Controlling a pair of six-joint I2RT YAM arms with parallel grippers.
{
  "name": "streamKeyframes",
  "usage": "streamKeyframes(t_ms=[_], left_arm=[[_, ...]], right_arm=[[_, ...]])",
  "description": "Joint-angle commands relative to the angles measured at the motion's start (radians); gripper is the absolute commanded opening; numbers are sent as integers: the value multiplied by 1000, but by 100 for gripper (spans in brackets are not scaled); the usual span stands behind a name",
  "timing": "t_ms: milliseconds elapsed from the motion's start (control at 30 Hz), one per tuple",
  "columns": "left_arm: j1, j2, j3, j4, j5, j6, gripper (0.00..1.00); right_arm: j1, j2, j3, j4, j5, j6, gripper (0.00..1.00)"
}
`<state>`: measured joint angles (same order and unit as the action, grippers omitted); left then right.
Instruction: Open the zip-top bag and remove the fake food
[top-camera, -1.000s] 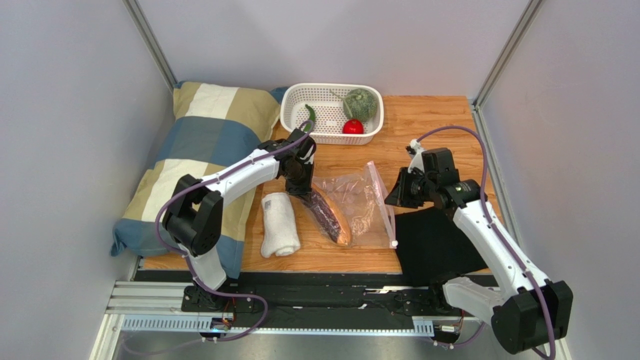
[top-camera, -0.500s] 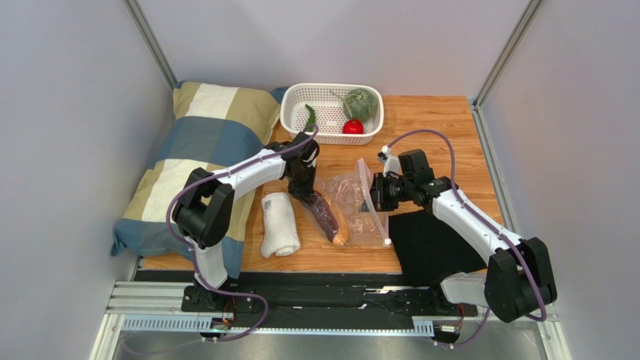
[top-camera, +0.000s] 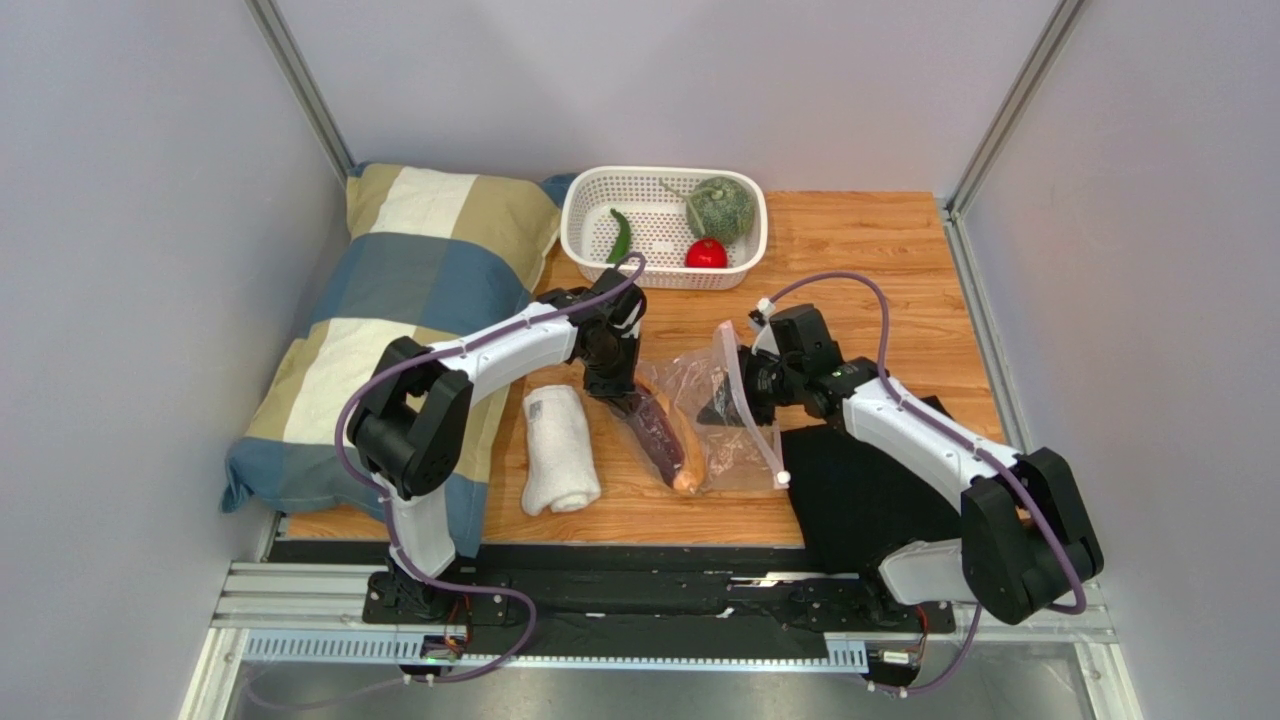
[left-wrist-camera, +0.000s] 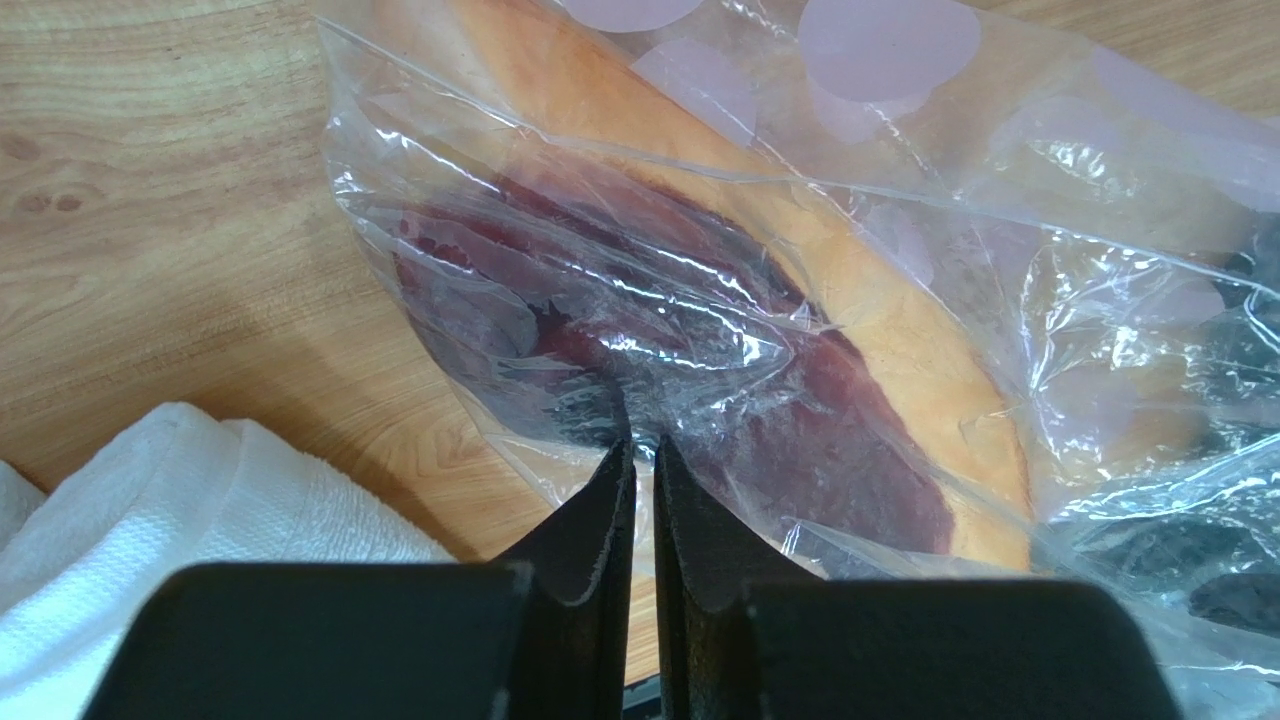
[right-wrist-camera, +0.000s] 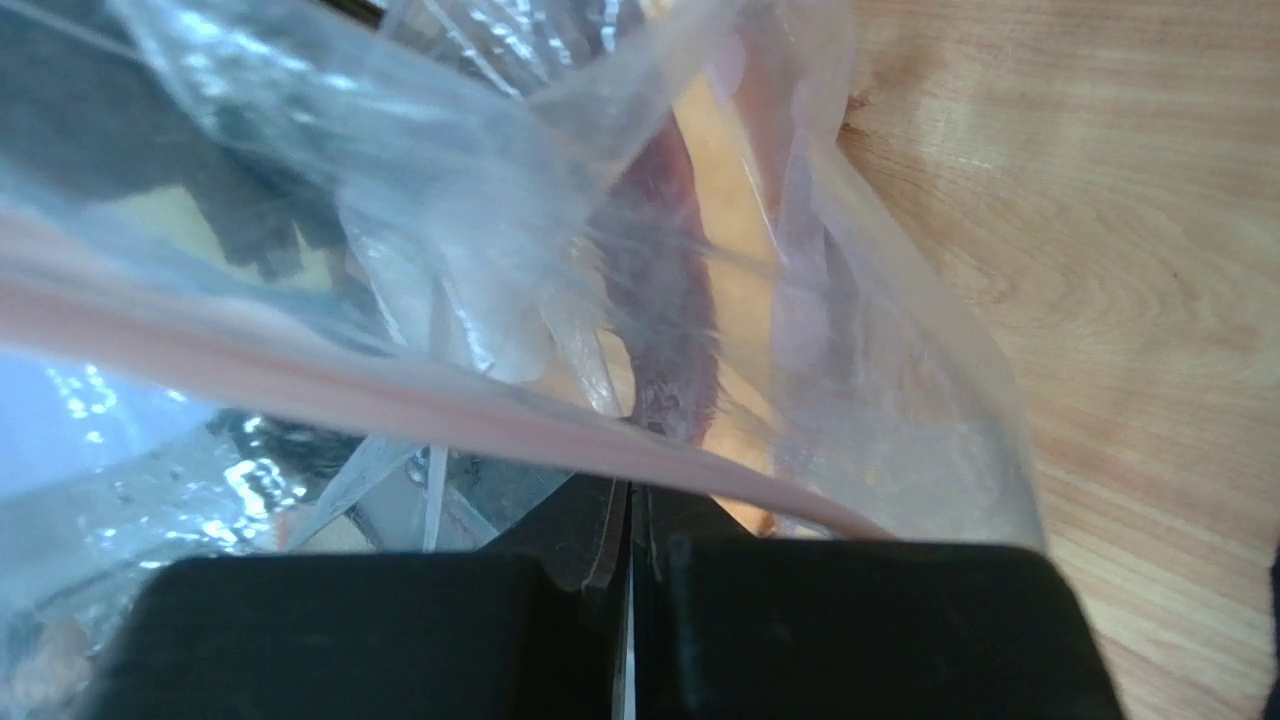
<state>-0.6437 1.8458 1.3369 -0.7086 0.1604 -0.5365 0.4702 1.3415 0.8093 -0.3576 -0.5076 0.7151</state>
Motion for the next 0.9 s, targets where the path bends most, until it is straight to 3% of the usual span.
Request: streamKeyframes(t_ms=[0, 167, 267, 333, 533, 633, 733, 867], left_arm=[[-11, -8, -7, 23, 21, -8, 12], [-11, -23, -27, 38, 30, -10, 12], [-14, -25, -25, 40, 39, -5, 11], [-16, -40, -33, 40, 31, 6, 11], [-24, -25, -53, 46, 37, 10, 11], [-24, -16, -64, 54, 34, 7, 11], [-24, -16, -68, 63, 37, 7, 11], [-24, -16, -65, 64, 44, 3, 11]], right_arm=[[16, -19, 20, 22, 84, 190, 0], [74, -4, -21, 117, 181, 175, 7], [93, 60, -67, 236, 141, 89, 10], [100, 71, -100, 268, 138, 63, 17], [100, 55, -104, 142, 219, -40, 26], [100, 53, -46, 16, 259, -103, 36], [102, 97, -47, 12, 221, -111, 45], [102, 142, -76, 65, 164, -88, 50]])
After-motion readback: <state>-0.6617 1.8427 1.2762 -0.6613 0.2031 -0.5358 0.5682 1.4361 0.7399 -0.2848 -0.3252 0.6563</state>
